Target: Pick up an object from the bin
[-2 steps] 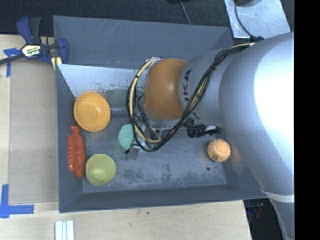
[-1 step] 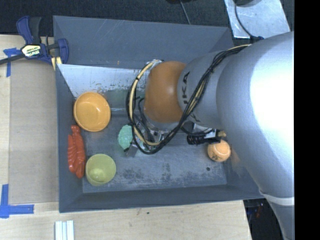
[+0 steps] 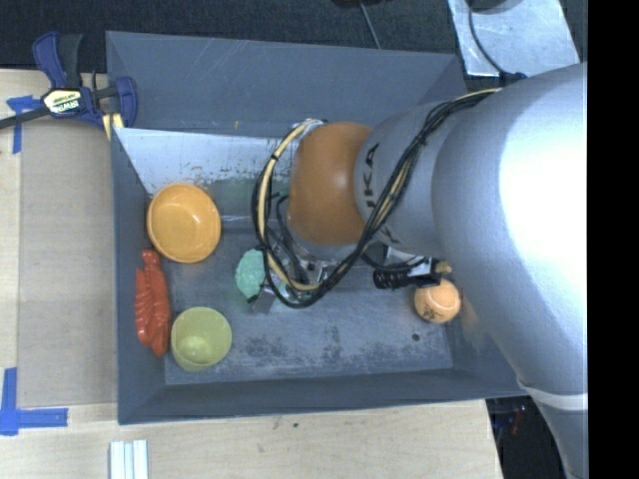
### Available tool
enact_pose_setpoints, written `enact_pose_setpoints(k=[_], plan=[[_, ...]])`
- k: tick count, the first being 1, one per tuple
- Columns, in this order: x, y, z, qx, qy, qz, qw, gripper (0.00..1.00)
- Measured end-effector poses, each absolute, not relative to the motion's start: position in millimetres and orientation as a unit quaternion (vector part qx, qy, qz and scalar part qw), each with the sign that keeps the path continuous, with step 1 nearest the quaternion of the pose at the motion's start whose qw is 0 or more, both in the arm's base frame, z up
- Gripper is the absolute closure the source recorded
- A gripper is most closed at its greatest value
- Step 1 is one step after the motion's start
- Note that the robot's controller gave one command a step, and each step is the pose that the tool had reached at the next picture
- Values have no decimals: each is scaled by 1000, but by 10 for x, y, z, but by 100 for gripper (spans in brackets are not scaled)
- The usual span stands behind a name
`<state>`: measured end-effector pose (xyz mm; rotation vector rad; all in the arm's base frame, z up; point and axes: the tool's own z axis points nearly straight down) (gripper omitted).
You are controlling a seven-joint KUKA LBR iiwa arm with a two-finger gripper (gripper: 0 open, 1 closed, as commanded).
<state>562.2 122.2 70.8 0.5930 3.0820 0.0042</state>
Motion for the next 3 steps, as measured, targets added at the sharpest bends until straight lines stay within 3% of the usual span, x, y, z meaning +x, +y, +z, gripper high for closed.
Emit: enact_pose_setpoints(k=[1, 2, 3], plan=[[5595, 1212, 1043, 189, 982, 0, -2, 100], [5626, 1217, 1498, 188, 982, 2, 4, 100], [5627, 1214, 1742, 187, 982, 2, 3, 100]])
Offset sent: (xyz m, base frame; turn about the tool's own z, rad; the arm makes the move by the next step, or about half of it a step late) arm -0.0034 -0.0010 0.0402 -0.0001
